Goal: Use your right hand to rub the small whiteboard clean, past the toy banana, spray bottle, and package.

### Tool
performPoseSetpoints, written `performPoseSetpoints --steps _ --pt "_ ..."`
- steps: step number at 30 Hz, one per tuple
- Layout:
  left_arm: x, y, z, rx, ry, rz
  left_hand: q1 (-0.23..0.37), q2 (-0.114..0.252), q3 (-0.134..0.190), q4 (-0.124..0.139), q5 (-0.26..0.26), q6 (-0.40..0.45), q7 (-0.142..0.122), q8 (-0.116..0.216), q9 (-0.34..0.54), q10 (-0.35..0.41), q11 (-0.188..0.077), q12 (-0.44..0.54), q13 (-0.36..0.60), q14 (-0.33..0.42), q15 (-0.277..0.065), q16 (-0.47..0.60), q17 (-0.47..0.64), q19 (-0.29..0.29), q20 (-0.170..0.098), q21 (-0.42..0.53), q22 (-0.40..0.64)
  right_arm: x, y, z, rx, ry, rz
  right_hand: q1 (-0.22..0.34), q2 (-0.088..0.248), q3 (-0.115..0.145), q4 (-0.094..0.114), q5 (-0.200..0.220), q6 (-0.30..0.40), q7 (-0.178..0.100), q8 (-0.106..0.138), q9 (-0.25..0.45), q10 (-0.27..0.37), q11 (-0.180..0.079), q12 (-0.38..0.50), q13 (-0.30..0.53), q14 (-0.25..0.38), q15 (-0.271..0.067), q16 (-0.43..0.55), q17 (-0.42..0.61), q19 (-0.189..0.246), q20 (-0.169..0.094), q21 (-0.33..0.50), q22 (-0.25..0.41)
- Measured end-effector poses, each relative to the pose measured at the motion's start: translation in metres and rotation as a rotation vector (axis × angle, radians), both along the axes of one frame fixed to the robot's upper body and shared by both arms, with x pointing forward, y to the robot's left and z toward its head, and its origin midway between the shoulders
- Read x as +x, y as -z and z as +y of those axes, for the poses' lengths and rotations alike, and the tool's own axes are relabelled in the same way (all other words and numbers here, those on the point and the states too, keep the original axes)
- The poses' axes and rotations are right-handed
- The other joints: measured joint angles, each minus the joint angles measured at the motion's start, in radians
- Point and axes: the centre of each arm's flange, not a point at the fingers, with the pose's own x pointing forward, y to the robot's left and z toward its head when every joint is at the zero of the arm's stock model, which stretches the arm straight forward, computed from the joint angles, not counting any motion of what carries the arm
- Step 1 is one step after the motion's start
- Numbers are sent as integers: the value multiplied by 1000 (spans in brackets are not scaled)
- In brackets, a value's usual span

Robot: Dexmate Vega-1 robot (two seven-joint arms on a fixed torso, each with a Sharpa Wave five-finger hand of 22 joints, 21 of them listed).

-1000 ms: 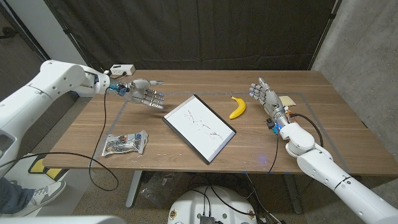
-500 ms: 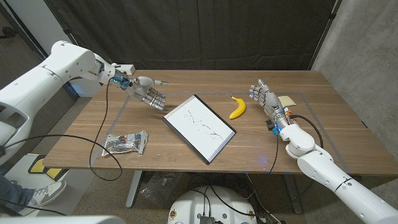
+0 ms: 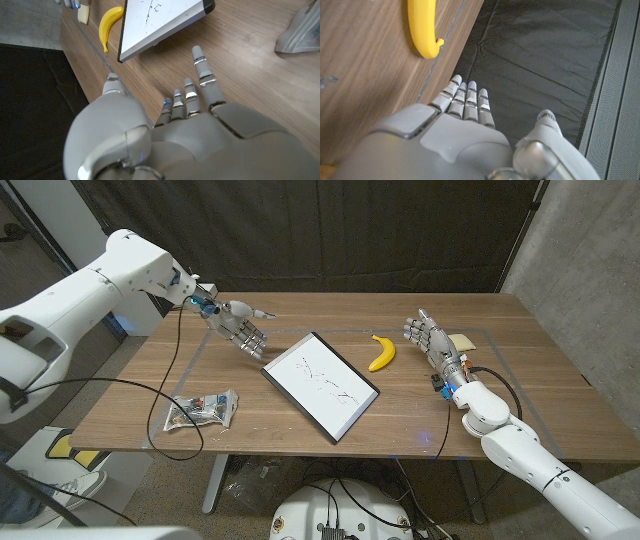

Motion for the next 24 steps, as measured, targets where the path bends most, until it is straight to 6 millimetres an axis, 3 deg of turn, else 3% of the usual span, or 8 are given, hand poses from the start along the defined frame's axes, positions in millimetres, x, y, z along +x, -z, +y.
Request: performPoseSetpoints --steps 7,24 --pt "5 1 -8 20 17 -13 -8 -8 3 5 0 5 -5 0 -3 -4 -4 0 0 -17 7 -1 -3 -85 -4 -43 0 -3 0 -3 1 5 -1 0 0 0 0 0 0 0 0 0 4 -4 0 0 11 0 0 0 3 3 0 0" --pt "14 16 -30 13 46 -36 13 -4 14 -6 0 5 -5 0 -3 -4 -3 0 0 -14 4 2 -7 -98 -2 -46 5 -8 2 -5 0 8 0 8 0 -6 -6 0 3 -7 0 0 6 -2 0 5 11 0 0 0 3 3 0 0"
